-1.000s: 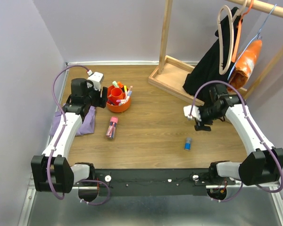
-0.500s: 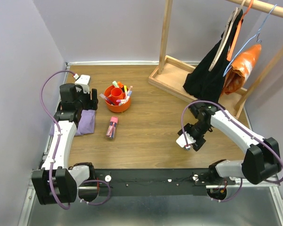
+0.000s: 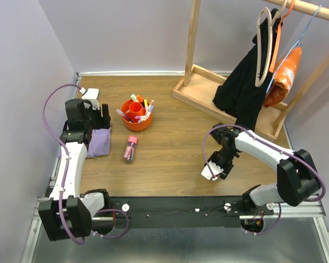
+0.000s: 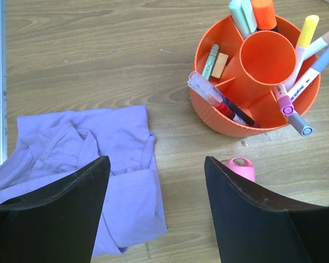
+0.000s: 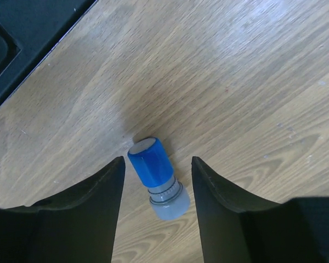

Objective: Sort the stationery into containers
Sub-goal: Pick up the stationery from the center of the board.

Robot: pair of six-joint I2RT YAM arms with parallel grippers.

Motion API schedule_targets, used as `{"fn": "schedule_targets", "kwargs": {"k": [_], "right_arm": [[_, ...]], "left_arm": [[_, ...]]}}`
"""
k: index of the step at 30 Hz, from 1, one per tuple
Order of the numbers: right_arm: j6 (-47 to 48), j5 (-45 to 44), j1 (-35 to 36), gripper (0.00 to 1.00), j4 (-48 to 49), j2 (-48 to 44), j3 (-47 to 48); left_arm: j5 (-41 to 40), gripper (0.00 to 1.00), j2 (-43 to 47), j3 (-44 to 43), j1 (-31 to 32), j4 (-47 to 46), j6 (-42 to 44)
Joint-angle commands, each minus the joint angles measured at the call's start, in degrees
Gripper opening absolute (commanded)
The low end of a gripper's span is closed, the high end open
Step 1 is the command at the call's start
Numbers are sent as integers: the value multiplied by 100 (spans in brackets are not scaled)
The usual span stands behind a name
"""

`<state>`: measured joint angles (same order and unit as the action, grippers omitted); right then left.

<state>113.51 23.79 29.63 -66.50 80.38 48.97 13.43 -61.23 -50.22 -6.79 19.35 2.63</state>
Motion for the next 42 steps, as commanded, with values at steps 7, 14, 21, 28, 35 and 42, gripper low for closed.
{"fn": "schedule_targets", "kwargs": {"k": [7,14,21,28,35,42], "right_arm": [[2298,-489,34,57,348,75,-493],[2324,-437,43,50,664,22,-731],[2430,-612,43,49,1174,-31,-1056],[2518,-893,34,57,850,127,-670],[2676,-1236,34,58,621,478,-116],[2702,-1096,43,58,937,786,51]], "left_arm": [[283,92,199,144,-393,-2,-404],[388,99,173,196,-516,-90,-536],[415,99,112,188,-543,-142,-588],[450,99,76,152,-543,-160,-615],[494,99,15,188,-543,-318,-720],[520,99,-29,205,-543,-362,-729]]}}
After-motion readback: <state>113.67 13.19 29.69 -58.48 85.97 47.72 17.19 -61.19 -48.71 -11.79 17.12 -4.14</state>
